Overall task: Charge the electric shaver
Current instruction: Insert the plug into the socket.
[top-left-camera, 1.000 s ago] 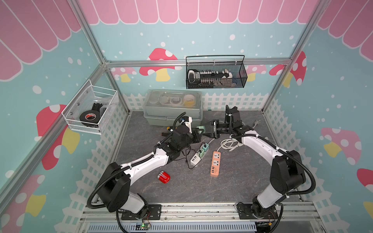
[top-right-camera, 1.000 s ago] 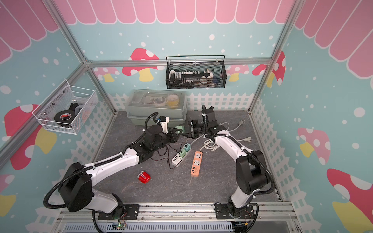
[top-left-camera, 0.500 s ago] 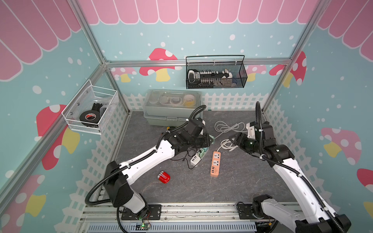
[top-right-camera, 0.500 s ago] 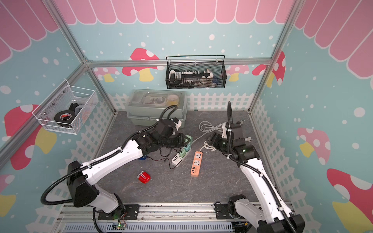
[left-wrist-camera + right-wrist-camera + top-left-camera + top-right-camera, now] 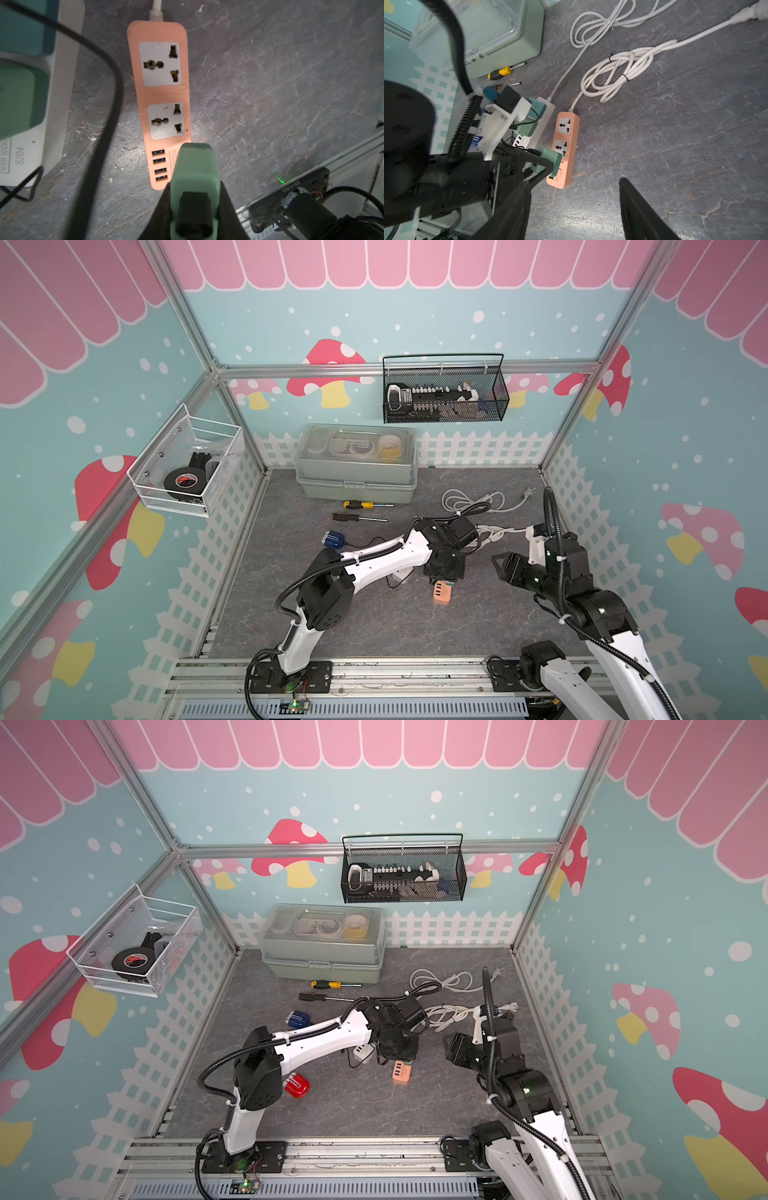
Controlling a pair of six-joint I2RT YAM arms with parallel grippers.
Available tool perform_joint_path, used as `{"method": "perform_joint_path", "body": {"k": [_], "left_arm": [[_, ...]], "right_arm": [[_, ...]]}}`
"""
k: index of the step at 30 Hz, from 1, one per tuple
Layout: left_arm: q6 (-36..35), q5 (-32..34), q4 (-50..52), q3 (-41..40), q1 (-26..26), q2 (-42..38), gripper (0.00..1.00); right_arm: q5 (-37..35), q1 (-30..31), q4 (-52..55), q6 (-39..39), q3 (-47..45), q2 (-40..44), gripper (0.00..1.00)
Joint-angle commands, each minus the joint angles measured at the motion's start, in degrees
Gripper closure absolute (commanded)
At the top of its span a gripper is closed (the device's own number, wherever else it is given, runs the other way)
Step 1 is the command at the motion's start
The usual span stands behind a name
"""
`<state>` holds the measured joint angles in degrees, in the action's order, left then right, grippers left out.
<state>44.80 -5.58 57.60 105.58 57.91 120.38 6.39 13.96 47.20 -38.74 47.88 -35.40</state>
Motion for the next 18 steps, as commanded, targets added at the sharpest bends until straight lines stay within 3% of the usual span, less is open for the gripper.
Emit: {"method": "perform_joint_path", "body": {"k": [1,18], "left_arm": [[0.6,3.7,4.2,4.2,0.4,1.3,1.0],[1.1,7.6,8.2,11.8,0.3,8.5,1.0]], "right_arm": [[-1.1,0.3,0.9,1.2,-0.5,1.6,0.34],[-0.6,0.3,0.7,0.1,0.1,0.0,0.35]]}}
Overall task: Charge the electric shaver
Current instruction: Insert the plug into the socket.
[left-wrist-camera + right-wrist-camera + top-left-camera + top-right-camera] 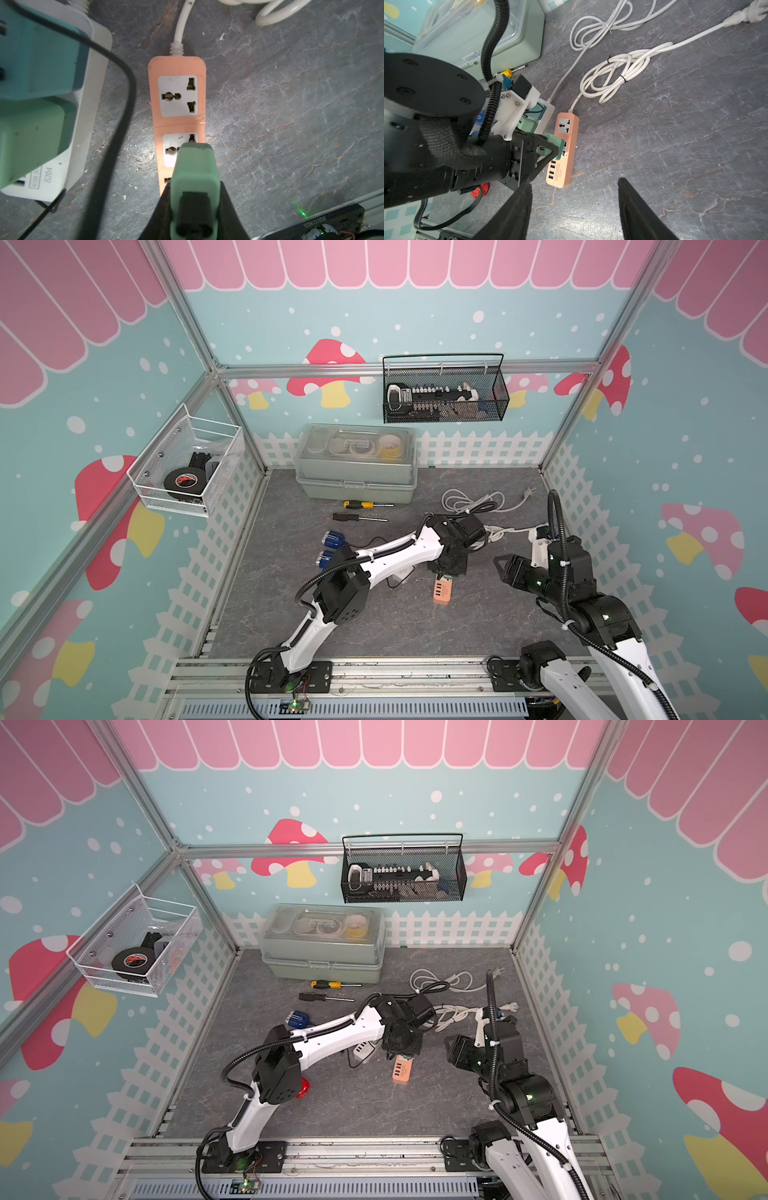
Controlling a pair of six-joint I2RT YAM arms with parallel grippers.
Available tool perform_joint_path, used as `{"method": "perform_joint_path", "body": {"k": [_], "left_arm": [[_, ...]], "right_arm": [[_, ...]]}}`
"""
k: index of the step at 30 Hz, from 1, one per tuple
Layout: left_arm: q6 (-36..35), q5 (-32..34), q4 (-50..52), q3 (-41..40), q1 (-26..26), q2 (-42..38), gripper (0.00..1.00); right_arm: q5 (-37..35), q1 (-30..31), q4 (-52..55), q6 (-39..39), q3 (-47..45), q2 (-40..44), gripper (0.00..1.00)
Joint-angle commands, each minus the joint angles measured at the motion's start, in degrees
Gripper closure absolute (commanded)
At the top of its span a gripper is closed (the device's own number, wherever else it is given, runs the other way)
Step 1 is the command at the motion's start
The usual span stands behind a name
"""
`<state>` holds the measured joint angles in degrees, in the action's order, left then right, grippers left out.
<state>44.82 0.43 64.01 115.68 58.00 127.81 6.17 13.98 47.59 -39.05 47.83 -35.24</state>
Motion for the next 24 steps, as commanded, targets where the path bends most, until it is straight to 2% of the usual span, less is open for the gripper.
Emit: {"method": "perform_joint_path", "body": {"k": [1,6,16,24], "left_arm": [[1.0,1.3,1.9,1.8,0.3,1.3,1.0],[2.0,1.5,2.0,1.0,0.3,1.5,1.0],[2.9,2.8,2.2,5.4,0.3,5.1,1.0],[4.1,3.6,4.0,3.3,0.5,3.4,1.0]], "right_arm": [[-0.4,0.3,0.5,0.3,0.1,-0.2,0.36],[-0.7,0.3,0.4,0.1,-0.2,-0.1,0.36],[-0.2,0.3,0.4,-0.4,-0.4,0.4,0.36],[-0.4,0.3,1.3,-0.7,-0.5,1.0,0.36]]}}
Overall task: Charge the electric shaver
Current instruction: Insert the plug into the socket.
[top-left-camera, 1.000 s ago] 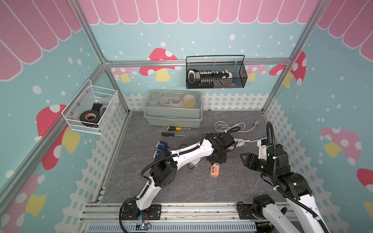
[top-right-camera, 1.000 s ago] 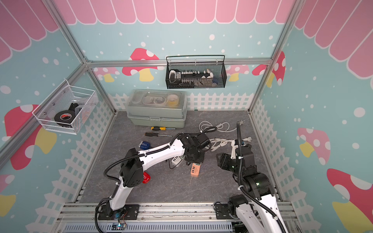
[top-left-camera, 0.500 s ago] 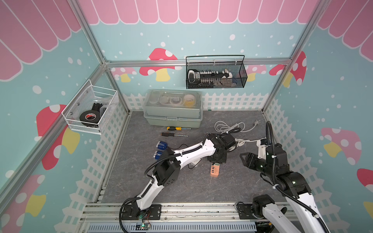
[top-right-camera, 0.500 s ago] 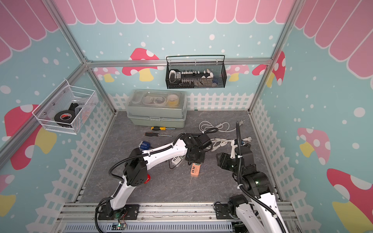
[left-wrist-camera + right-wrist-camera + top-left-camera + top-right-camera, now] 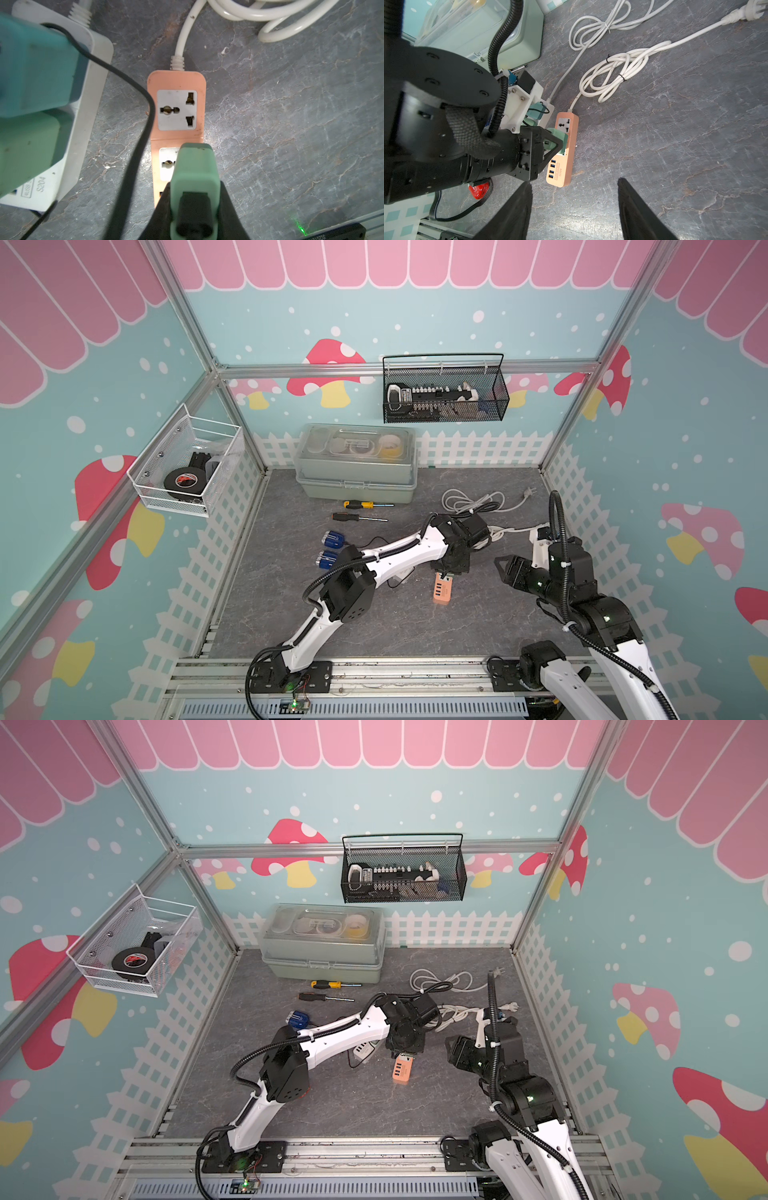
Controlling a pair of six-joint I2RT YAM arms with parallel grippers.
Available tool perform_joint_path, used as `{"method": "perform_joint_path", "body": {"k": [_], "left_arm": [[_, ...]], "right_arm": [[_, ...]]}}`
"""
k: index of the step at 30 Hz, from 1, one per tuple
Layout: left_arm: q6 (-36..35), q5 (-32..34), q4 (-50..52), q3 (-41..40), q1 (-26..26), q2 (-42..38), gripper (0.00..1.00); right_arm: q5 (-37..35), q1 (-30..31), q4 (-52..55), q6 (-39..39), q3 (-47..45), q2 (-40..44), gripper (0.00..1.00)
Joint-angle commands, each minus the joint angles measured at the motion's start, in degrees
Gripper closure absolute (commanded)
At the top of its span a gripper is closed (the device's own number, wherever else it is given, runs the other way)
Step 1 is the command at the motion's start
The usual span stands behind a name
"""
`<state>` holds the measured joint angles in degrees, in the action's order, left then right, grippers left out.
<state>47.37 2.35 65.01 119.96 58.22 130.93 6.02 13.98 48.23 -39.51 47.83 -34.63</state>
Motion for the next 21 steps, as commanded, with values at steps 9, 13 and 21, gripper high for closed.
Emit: {"method": "perform_joint_path", "body": {"k": [9,13,21], "left_arm": [[2.2,0.7,5.4,-1.2,0.3,-0.8,1.0],[2.2,1.3,6.9,-0.3,0.3,-0.9,1.0],[1.1,0.6,7.3,2.3,0.1,2.0,1.0]], "right_arm": [[-0.5,0.3,0.3,-0.5,-0.7,-0.3,0.36],[-0.5,0.3,0.3,-0.6,-0.8,0.0,0.36],[0.7,0.3,-1.8,-0.4,-1.9,1.5,0.35]]}}
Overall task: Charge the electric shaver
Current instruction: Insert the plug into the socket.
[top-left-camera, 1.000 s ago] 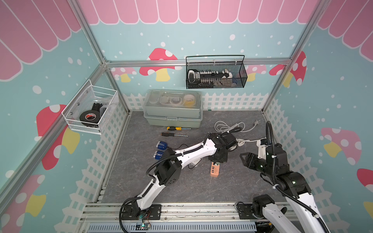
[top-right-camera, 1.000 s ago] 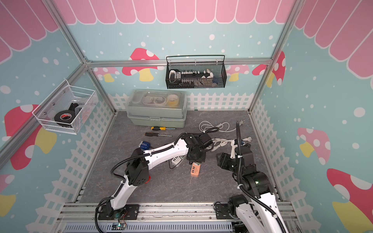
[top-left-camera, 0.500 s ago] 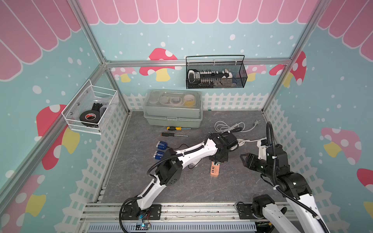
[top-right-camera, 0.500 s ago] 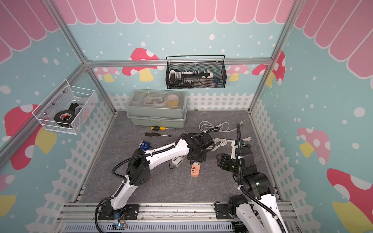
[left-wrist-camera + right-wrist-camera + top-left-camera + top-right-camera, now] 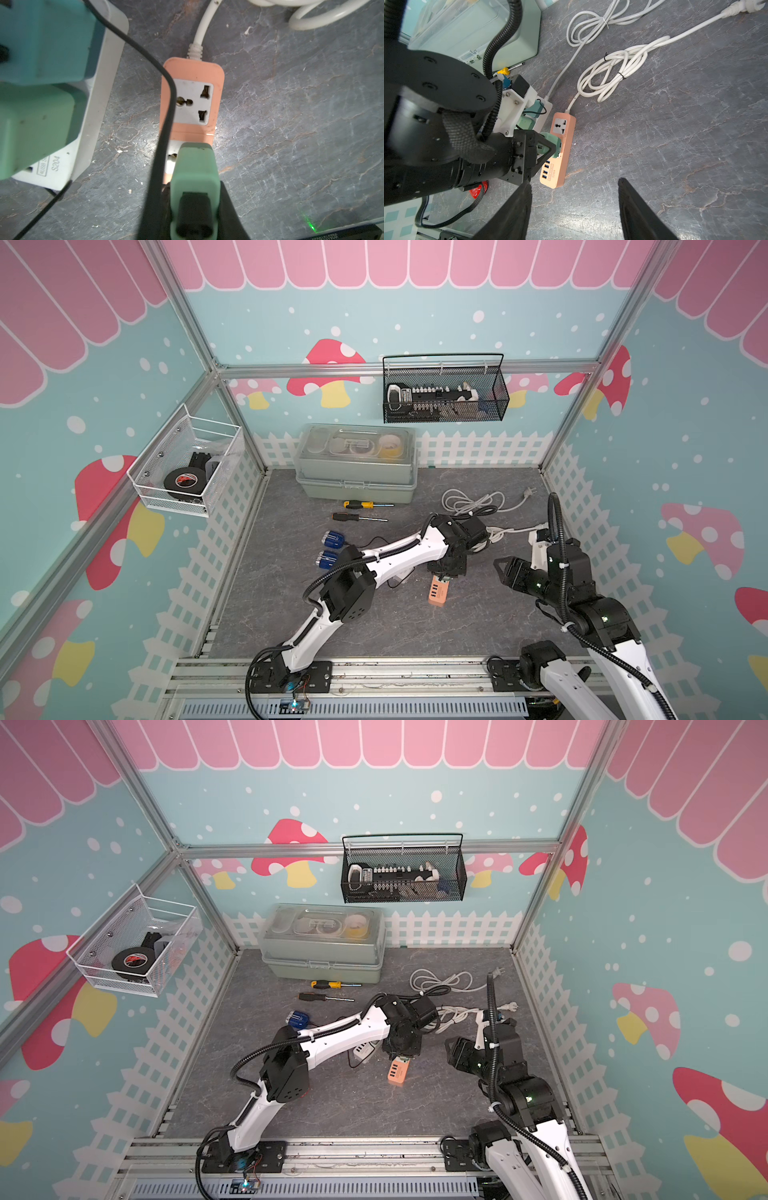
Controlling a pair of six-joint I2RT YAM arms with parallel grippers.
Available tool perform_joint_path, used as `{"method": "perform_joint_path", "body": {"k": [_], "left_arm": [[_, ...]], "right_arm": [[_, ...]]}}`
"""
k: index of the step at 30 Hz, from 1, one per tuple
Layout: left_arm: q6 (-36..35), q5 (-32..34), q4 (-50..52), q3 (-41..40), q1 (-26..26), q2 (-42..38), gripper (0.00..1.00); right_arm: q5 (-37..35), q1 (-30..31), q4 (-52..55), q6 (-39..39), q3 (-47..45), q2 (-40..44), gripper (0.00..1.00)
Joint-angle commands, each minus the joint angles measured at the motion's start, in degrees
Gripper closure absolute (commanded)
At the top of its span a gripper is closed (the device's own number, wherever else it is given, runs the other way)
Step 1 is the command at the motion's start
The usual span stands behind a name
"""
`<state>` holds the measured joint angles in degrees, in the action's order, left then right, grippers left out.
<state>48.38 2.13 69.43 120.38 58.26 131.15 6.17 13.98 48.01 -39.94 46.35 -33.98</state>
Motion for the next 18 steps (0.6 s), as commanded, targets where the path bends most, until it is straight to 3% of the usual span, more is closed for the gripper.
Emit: {"method": "perform_joint_path", "body": {"k": [1,9,18], "left_arm": [[0.0,1.5,3.4,2.0,0.1,2.0,1.0],[-0.9,5.0,3.7,0.8,0.7,4.0,1.0],[-2.2,3.1,3.0,0.6,0.9,8.7,1.0]], "right_arm": [[0.7,0.3,-1.5,0.4,-0.3,0.9,0.35],[4.2,0.3,-3.5,-1.1,-2.0,3.5,0.34],[4.2,0.3,-2.4,-1.7,-1.8,4.0,0.34]]}}
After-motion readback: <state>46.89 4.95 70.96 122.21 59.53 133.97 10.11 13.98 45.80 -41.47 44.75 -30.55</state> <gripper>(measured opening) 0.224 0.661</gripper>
